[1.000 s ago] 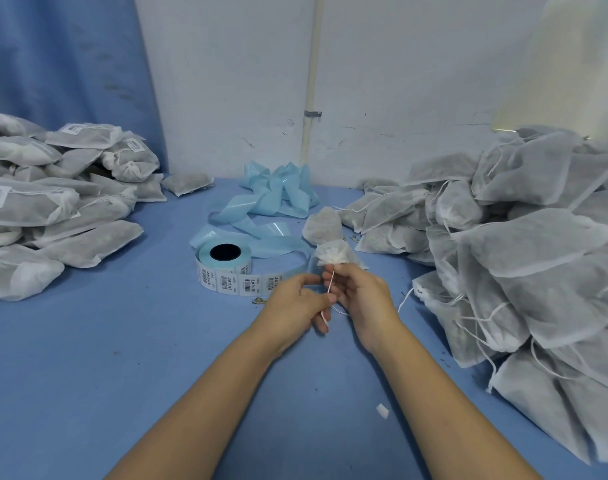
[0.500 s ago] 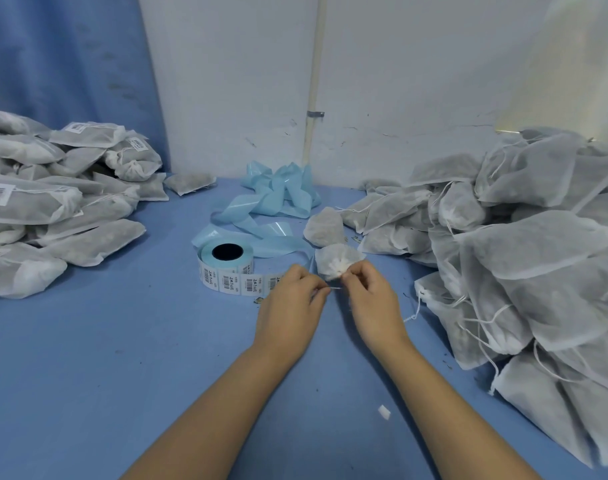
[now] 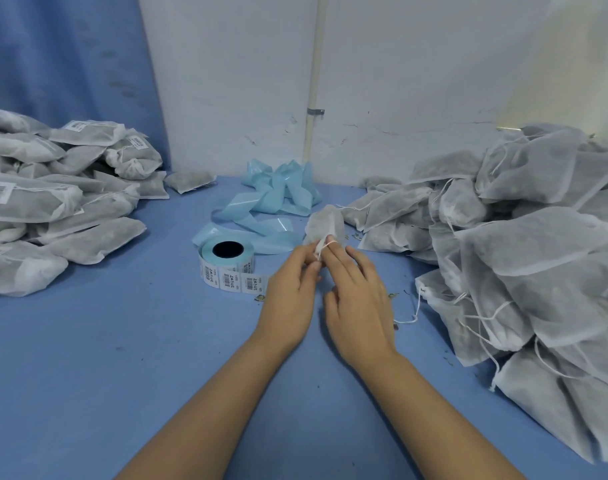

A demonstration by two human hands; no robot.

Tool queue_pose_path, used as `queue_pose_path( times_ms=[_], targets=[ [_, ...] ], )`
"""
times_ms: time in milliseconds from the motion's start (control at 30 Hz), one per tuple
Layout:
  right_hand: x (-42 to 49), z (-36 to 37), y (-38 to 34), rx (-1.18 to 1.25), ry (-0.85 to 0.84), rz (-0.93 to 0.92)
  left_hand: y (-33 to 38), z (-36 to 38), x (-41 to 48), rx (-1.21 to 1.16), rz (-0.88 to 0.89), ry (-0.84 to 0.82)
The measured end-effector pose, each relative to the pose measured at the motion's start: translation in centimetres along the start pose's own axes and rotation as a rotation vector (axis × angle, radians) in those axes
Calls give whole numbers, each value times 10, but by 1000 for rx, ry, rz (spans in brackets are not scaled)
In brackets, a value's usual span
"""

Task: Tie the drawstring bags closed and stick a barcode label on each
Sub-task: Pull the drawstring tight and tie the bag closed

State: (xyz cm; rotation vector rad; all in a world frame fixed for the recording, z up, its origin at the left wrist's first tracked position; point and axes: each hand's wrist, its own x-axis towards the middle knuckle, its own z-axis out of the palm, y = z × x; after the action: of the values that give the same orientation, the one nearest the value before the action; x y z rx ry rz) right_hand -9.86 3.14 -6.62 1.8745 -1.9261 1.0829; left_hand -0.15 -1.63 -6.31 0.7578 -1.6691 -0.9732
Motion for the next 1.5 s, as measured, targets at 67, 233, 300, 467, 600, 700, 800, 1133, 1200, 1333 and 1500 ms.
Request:
queue_pose_path(
  times_ms=[67,233,300,467,600,700,800,1133,1200,1333,1500],
  targets=[
    [1,0,3,66,33,20,1,-1,-1,18,11,-28],
    [1,1,7,121,131,-7,0,3,0,16,6,-89],
    [0,2,9,160,133,10,-3,3,-1,38,-13,-105],
    [1,0,11,412,184,203,-10,4,-2,83,-53,-164],
    [3,0,13,583,218,326,-14,6,-3,142,-48,-214],
    [3,-1,14,661,221,376,-15,6,-3,173,-34,-217],
    [5,-1,15,758,211,460,-15,5,-2,163,-35,-204],
    [9,0,15,959,91,502,-11,1,-1,-44,-127,-56],
    [8,0,14,935,67,468,-12,1,0,-55,-131,-31],
    [7,2,13,724,24,393,-12,2,-1,-28,-143,3],
    [6,3,11,449,18,331,-8,1,-3,90,-78,95]
  ],
)
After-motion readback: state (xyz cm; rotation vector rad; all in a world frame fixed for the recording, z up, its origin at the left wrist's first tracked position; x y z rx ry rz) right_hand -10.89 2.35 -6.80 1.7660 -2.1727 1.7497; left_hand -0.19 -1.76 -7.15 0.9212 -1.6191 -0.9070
